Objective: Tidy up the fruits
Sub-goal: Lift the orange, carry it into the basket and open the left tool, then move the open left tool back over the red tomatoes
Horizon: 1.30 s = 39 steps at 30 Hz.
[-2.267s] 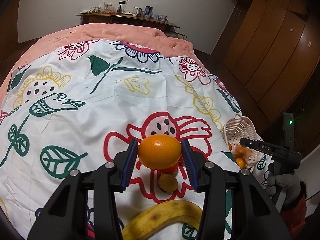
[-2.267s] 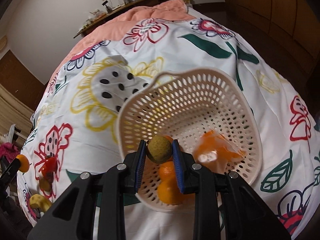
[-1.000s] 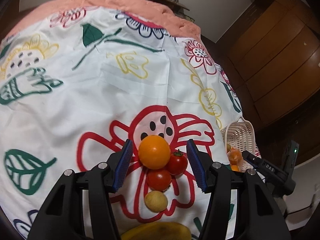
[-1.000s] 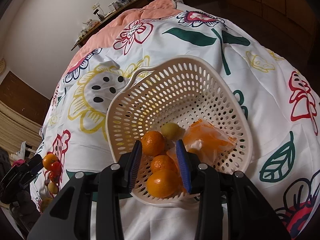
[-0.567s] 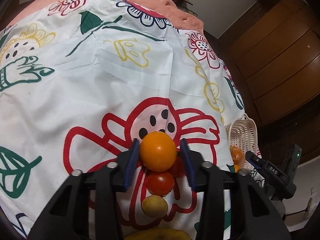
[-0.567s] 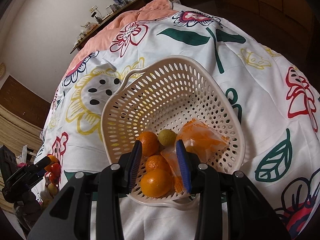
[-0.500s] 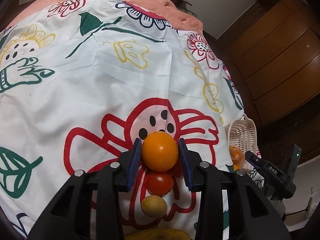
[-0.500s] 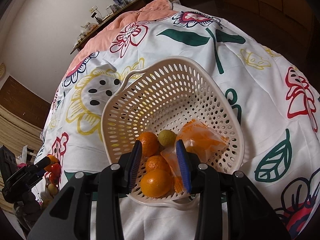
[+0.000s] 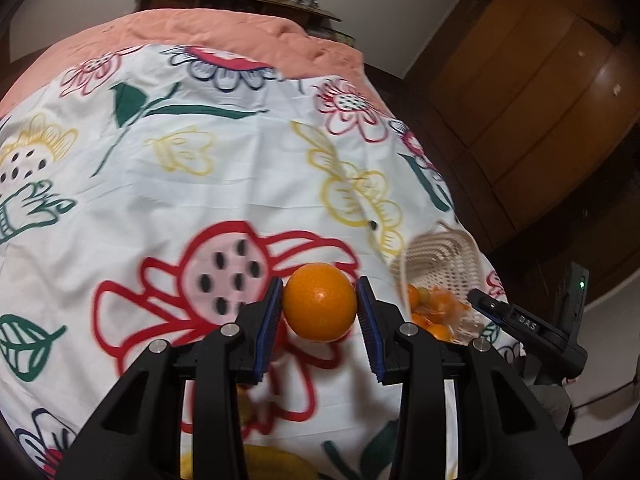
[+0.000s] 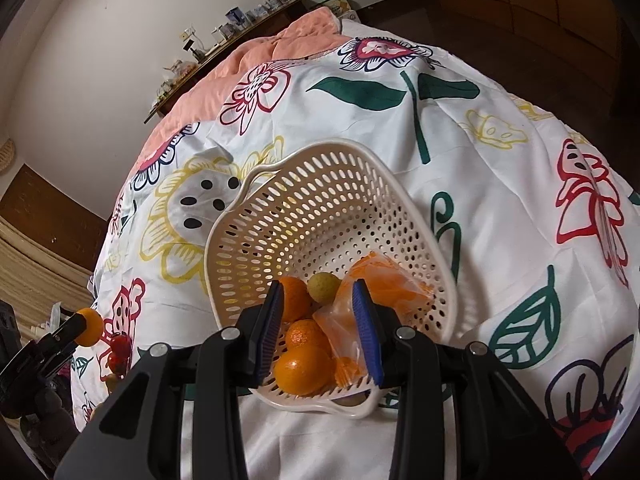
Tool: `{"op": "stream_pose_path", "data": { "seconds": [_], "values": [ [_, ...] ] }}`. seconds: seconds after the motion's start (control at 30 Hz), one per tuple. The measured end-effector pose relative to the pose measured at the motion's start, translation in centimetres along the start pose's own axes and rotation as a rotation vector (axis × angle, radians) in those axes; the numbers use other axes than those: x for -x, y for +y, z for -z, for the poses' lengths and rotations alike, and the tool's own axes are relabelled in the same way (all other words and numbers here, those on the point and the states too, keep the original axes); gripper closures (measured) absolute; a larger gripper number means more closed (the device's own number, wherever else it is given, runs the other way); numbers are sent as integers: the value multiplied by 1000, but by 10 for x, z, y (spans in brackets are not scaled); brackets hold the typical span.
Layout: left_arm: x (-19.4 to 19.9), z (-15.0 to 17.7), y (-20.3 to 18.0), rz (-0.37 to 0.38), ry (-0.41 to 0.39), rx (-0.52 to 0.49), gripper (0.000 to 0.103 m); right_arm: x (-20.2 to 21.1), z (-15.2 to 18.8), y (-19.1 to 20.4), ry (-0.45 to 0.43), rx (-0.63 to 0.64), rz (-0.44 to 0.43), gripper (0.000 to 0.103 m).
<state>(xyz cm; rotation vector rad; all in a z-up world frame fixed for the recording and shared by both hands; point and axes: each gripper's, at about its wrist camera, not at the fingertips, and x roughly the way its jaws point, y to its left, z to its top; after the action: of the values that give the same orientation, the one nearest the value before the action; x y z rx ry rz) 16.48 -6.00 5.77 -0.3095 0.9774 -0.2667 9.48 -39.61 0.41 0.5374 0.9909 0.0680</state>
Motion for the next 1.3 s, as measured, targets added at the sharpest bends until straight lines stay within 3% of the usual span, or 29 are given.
{"op": "stream_pose_path", "data": {
  "seconds": [0.67, 0.83, 1.23, 1.3],
  "values": [
    [-67, 21, -116, 73, 142, -220, 65, 6, 4, -16, -15, -19, -33, 67],
    [-72, 21, -121, 117, 155, -203, 63, 5, 4, -16, -11, -16, -37, 67],
    [-62, 18, -105, 77, 130, -184, 62, 6, 7, -11, -5, -3, -41, 67],
    [-60, 19, -103, 58, 125, -189, 55, 5, 7, -8, -1, 2, -43, 67]
  ]
}}
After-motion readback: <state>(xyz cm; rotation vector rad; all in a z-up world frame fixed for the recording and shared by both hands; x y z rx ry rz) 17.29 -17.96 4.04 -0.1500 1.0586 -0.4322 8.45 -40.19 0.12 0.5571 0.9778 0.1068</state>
